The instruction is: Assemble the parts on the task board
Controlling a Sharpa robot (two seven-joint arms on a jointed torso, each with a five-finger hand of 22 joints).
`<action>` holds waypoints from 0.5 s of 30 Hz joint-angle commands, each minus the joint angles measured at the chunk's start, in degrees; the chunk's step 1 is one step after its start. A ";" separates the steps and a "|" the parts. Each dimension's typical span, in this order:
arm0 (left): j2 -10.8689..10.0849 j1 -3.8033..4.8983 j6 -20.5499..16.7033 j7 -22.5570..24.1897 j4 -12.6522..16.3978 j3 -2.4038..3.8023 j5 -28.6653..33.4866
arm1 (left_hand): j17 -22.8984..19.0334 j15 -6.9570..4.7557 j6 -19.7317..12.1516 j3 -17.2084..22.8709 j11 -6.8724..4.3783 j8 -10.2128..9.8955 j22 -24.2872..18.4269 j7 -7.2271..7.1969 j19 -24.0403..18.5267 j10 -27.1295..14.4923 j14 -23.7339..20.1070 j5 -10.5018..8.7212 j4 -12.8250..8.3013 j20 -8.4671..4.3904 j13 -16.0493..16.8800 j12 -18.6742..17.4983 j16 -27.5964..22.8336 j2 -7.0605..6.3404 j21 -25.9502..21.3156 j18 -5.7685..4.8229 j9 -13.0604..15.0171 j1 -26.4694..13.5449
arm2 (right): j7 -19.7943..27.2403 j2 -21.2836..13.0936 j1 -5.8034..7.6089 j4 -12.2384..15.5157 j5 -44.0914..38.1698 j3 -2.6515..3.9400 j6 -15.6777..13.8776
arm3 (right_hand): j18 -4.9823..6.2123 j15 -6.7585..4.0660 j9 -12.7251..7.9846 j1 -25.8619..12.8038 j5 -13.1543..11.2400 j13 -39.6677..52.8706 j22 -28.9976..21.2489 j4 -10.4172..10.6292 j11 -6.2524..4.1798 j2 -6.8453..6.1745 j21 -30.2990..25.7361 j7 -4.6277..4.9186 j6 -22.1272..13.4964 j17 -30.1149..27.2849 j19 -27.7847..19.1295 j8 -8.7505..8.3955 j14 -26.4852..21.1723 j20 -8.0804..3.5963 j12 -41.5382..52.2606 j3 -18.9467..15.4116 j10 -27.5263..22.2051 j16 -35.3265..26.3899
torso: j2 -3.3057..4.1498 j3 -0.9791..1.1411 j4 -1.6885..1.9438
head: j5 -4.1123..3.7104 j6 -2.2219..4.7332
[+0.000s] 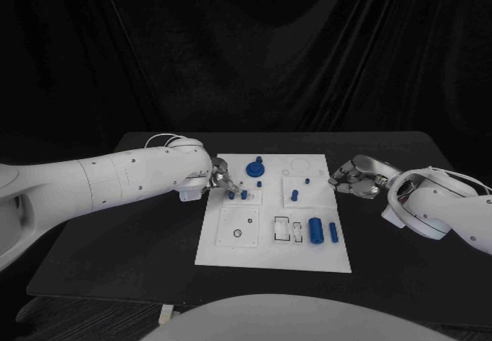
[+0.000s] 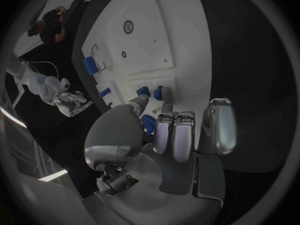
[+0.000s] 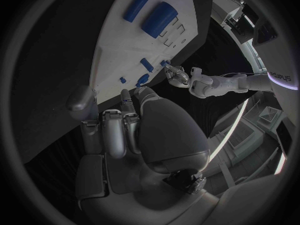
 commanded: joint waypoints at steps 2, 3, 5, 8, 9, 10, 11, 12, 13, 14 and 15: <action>-0.12 -0.57 1.35 -0.91 -0.07 -0.39 -0.03 | 15.10 0.28 0.28 -0.63 0.44 0.14 10.67 0.30 -0.09 5.22 5.94 1.73 0.05 0.42 14.43 -0.31 0.15 0.65 -0.27 0.73 -0.12 0.57 | -0.82 0.01 -0.15 -0.02 -0.26 0.03 0.46 | 0.79 0.02 -0.10 0.58 0.00 12.46 6.21 -0.03 -0.15 -0.14 -0.33 0.17 0.23 9.05 -0.37 -0.18 4.14 -0.06 -0.26 0.49 3.83 -0.30 | 0.00 0.01 -0.01 | -0.03 0.01; -0.18 -0.57 1.39 -0.93 -0.06 -0.39 -0.03 | 15.10 0.25 0.38 -0.77 0.40 0.24 10.67 0.25 -0.09 5.24 5.94 2.71 -0.05 0.41 14.45 -0.29 0.15 0.85 -0.27 0.73 -0.13 1.08 | -0.82 0.01 -0.15 -0.03 -0.26 0.03 0.47 | 0.79 0.02 -0.10 0.58 0.00 12.46 6.21 -0.03 -0.15 -0.14 -0.33 0.17 0.23 9.05 -0.37 -0.18 4.14 -0.06 -0.26 0.49 3.83 -0.30 | 0.00 0.01 0.00 | -0.04 0.01; -0.27 -0.57 1.41 -0.93 -0.04 -0.39 -0.03 | 15.10 0.20 0.51 -0.98 0.32 0.44 10.65 0.16 -0.12 5.20 5.94 4.83 -0.45 0.37 14.42 -0.33 0.15 1.19 -0.34 0.74 -0.11 2.25 | -0.83 0.00 -0.15 -0.03 -0.26 0.03 0.50 | 0.79 0.02 -0.10 0.58 0.00 12.46 6.21 -0.03 -0.15 -0.14 -0.33 0.17 0.23 9.05 -0.37 -0.18 4.14 -0.06 -0.26 0.49 3.83 -0.30 | 0.00 0.00 0.00 | -0.05 0.01; -0.39 -0.57 1.39 -0.87 0.00 -0.39 -0.03 | 15.10 0.16 0.51 -1.07 0.29 0.54 10.64 0.12 -0.15 5.15 5.94 6.39 -0.80 0.33 14.37 -0.40 0.15 1.33 -0.41 0.75 -0.10 3.04 | -0.84 0.00 -0.15 -0.05 -0.26 0.03 0.53 | 0.79 0.02 -0.10 0.58 0.00 12.46 6.21 -0.03 -0.15 -0.14 -0.33 0.17 0.23 9.05 -0.37 -0.18 4.14 -0.06 -0.26 0.49 3.83 -0.30 | 0.01 0.00 0.00 | -0.01 0.01; -0.43 -0.57 1.36 -0.82 0.02 -0.39 -0.03 | 15.10 0.10 0.39 -0.86 0.22 0.58 10.62 0.04 -0.19 5.12 5.94 8.95 -1.38 0.28 14.35 -0.43 0.15 1.50 -0.49 0.77 -0.10 4.08 | -0.85 0.01 -0.15 -0.06 -0.26 0.03 0.54 | 0.79 0.02 -0.10 0.58 0.00 12.46 6.21 -0.03 -0.15 -0.14 -0.33 0.17 0.23 9.05 -0.37 -0.18 4.14 -0.06 -0.26 0.49 3.83 -0.30 | 0.01 0.00 0.01 | 0.00 0.01; -0.47 -0.57 1.32 -0.76 0.05 -0.39 -0.03 | 15.10 0.10 0.38 -0.87 0.21 0.59 10.63 0.04 -0.18 5.11 5.94 9.31 -1.45 0.28 14.34 -0.44 0.15 1.50 -0.47 0.76 -0.11 4.21 | -0.85 0.02 -0.15 -0.07 -0.26 0.03 0.56 | 0.79 0.02 -0.10 0.58 0.00 12.46 6.21 -0.03 -0.15 -0.14 -0.33 0.17 0.23 9.05 -0.37 -0.18 4.14 -0.06 -0.26 0.49 3.83 -0.30 | 0.02 0.01 0.01 | 0.00 0.01; -0.50 -0.57 1.29 -0.70 0.07 -0.39 -0.03 | 15.10 0.10 0.37 -0.87 0.20 0.61 10.63 0.03 -0.18 5.09 5.94 9.66 -1.49 0.27 14.32 -0.47 0.15 1.55 -0.46 0.76 -0.12 4.33 | -0.85 0.03 -0.15 -0.08 -0.26 0.03 0.57 | 0.79 0.02 -0.10 0.58 0.00 12.46 6.21 -0.03 -0.15 -0.14 -0.33 0.17 0.23 9.05 -0.37 -0.18 4.14 -0.06 -0.26 0.49 3.83 -0.30 | 0.01 0.01 0.01 | 0.00 0.01; -0.53 -0.57 1.24 -0.59 0.11 -0.39 -0.03 | 15.10 0.10 0.37 -0.87 0.18 0.63 10.63 0.02 -0.18 5.13 5.94 10.01 -1.54 0.26 14.36 -0.42 0.15 1.59 -0.47 0.76 -0.13 4.46 | -0.85 0.05 -0.15 -0.09 -0.26 0.03 0.59 | 0.79 0.02 -0.10 0.58 0.00 12.46 6.21 -0.03 -0.15 -0.14 -0.33 0.17 0.23 9.05 -0.37 -0.18 4.14 -0.06 -0.26 0.49 3.83 -0.30 | 0.02 0.01 0.01 | 0.02 0.01; -0.56 -0.57 1.21 -0.49 0.14 -0.39 -0.03 | 15.10 0.02 0.29 -0.57 0.12 0.67 10.63 -0.08 -0.19 5.10 5.94 12.93 -2.03 0.21 14.33 -0.45 0.15 1.63 -0.49 0.77 -0.15 5.22 | -0.85 0.06 -0.16 -0.10 -0.26 0.03 0.60 | 0.80 0.02 -0.10 0.60 0.03 12.53 6.20 -0.05 -0.15 -0.13 -0.37 0.17 0.23 9.06 -0.38 -0.18 4.15 -0.06 -0.22 0.55 3.90 -0.29 | 0.00 0.01 0.00 | 0.04 0.01; -0.58 -0.57 1.18 -0.38 0.17 -0.39 -0.03 | 15.10 0.02 0.28 -0.55 0.10 0.68 10.62 -0.09 -0.20 5.10 5.94 13.24 -2.08 0.20 14.33 -0.45 0.15 1.63 -0.51 0.77 -0.16 5.31 | -0.85 0.07 -0.16 -0.11 -0.26 0.03 0.61 | 0.80 0.02 -0.10 0.60 0.03 12.53 6.20 -0.05 -0.15 -0.13 -0.37 0.17 0.23 9.06 -0.38 -0.18 4.15 -0.06 -0.22 0.55 3.90 -0.29 | 0.00 0.01 -0.01 | 0.01 0.01; -0.61 -0.57 1.16 -0.25 0.23 -0.39 -0.03 | 15.10 -0.13 0.07 0.46 -0.08 0.71 10.59 -0.28 -0.29 5.04 5.94 17.39 -3.72 0.09 14.29 -0.52 0.15 1.40 -0.64 0.80 -0.13 7.23 | -0.85 0.08 -0.16 -0.11 -0.26 0.03 0.62 | 0.80 0.02 -0.10 0.60 0.03 12.53 6.20 -0.05 -0.15 -0.13 -0.37 0.17 0.23 9.06 -0.38 -0.18 4.15 -0.06 -0.22 0.55 3.90 -0.29 | -0.01 0.01 -0.01 | 0.03 0.01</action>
